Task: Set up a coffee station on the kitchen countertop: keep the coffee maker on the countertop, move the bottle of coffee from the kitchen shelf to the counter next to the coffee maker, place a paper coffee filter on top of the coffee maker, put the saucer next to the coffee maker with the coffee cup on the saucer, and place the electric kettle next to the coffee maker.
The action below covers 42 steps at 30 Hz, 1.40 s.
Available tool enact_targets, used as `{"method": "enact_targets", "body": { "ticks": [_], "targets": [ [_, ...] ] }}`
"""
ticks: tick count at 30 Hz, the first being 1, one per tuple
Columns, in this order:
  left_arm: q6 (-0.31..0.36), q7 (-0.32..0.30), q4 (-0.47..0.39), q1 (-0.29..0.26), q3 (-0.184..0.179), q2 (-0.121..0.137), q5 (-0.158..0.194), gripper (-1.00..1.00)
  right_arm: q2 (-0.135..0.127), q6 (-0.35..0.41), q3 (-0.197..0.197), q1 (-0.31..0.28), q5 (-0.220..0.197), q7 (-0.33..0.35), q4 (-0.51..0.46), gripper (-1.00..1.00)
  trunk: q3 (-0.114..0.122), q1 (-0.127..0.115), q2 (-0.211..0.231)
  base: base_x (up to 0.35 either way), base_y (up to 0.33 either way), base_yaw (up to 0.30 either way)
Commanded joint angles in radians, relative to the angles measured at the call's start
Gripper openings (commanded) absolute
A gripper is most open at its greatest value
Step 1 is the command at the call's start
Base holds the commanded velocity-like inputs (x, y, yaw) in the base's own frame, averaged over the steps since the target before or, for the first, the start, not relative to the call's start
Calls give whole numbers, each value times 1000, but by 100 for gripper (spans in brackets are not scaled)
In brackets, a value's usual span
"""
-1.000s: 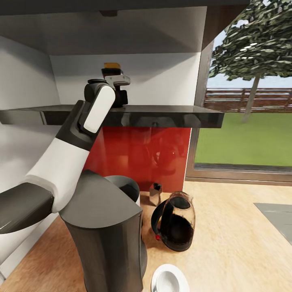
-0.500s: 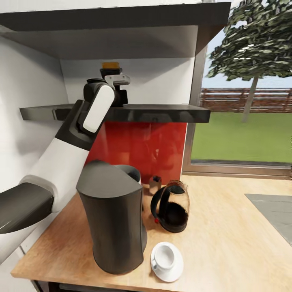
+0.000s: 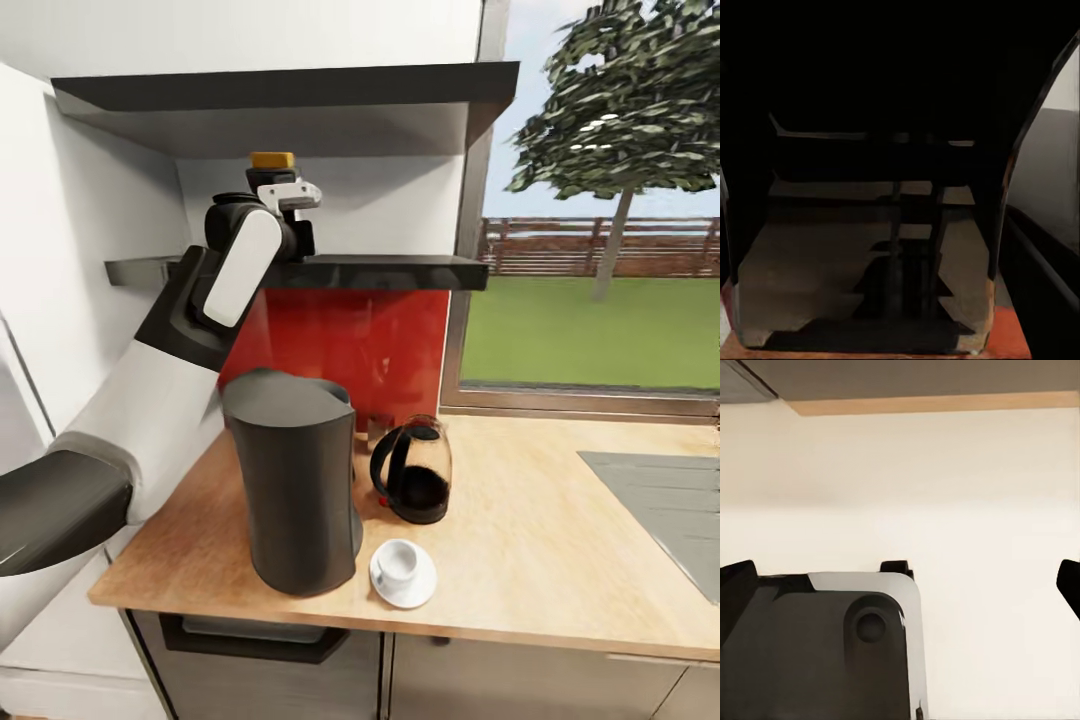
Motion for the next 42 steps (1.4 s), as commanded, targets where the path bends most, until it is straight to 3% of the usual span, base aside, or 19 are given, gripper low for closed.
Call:
{"method": "enact_targets", "body": {
  "ticks": [1,25,27,30,35,38,42],
  "targets": [
    [0,10,-1,-1,-1,1,9,-100,0,-3,-9,0,8,5,-1,100,0,0,-1,-340,44,0],
    [6,15,-11,6,1,9,7,-100,0,-3,-9,0,8,5,-4,100,0,0,-1,-328,70,0],
    [4,15,-6,14,2,9,7,-100,-1,-3,-6,0,8,5,-5,100,0,0,-1,-48,8,0],
    [-1,15,10,67,2,11,1,-100,-3,-4,12,0,8,5,-13,100,0,0,-1,-12,2,0],
    [-13,11,12,146,4,68,0,-100,-2,-4,31,-1,8,5,-17,100,0,0,-1,-1,0,0],
    [-19,13,8,161,5,103,3,-100,0,-4,35,0,8,5,-17,100,0,0,-1,0,0,0],
    [-19,17,-18,164,31,114,2,-100,0,-4,36,0,8,5,-18,100,0,0,-1,-4,0,0]
  ]
}}
